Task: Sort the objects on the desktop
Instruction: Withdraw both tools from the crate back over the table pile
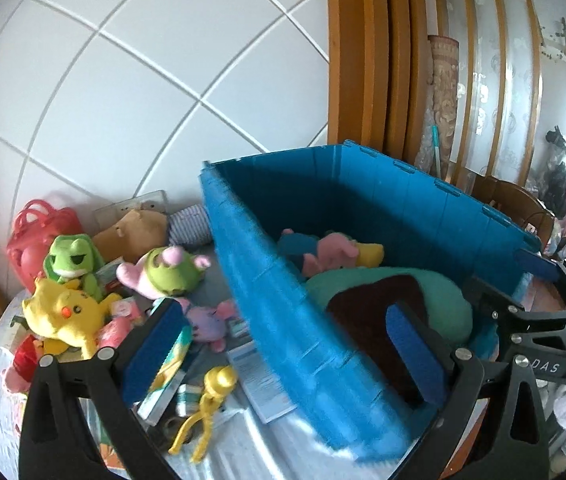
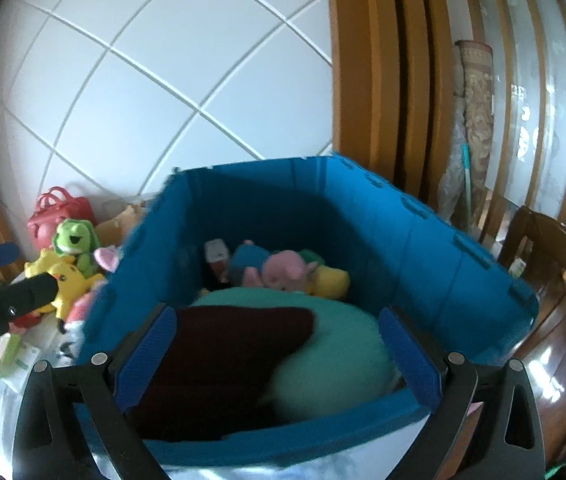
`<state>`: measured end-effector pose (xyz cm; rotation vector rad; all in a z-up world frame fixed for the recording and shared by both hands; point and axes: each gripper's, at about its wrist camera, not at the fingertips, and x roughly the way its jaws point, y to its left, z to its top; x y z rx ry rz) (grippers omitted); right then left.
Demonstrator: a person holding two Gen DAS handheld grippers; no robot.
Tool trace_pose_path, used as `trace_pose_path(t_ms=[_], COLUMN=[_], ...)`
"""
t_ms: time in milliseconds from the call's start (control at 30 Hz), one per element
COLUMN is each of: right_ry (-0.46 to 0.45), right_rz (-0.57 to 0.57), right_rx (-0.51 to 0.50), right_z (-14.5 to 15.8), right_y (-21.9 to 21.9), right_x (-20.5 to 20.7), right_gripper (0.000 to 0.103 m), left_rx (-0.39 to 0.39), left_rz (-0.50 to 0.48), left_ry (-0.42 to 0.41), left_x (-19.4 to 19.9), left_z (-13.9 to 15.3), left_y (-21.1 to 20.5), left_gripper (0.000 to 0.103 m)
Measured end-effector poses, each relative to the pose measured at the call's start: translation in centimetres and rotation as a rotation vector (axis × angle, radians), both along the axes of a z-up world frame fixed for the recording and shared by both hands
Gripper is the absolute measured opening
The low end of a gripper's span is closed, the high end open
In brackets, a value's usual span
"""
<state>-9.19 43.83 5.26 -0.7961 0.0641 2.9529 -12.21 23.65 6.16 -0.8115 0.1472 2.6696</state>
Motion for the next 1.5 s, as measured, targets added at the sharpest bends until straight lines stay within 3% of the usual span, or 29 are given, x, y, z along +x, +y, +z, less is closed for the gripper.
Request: trace_pose_path(t_ms=[267, 567, 833, 1267, 1500], right_ry=[0.053, -0.001, -0.033, -0.180, -0.184], right_rz=[-0.039, -0.046, 0.050, 0.221, 0.276], right_rx=[0.014, 0.032, 0.033, -0.001, -0.006], right_z=[0.4, -2.4, -5.0, -10.3, -10.7], right_y=[-9.6, -18.2, -22.1, -24.5, -27.6], right_x=[5.4, 8.5, 8.3, 6.0, 4.4], right_gripper=[0.103, 0.103, 0.103, 0.103, 0.103], left_rx=[0.023, 0.033, 0.040, -0.005, 0.001], left_rz=[-0.036, -0.037, 0.083, 0.352, 0.454], left_ry=[-0.046, -0.119, -0.139, -0.249, -0.276], left_x=[3.3, 5.1, 5.9, 7.8, 7.5], left_z=[-2.6, -6.0, -7.6, -11.5, -12.8], left_y=[-9.1, -15.8, -20.1, -27.1, -33.6], left_gripper=[0.103, 0.103, 0.103, 0.103, 0.103])
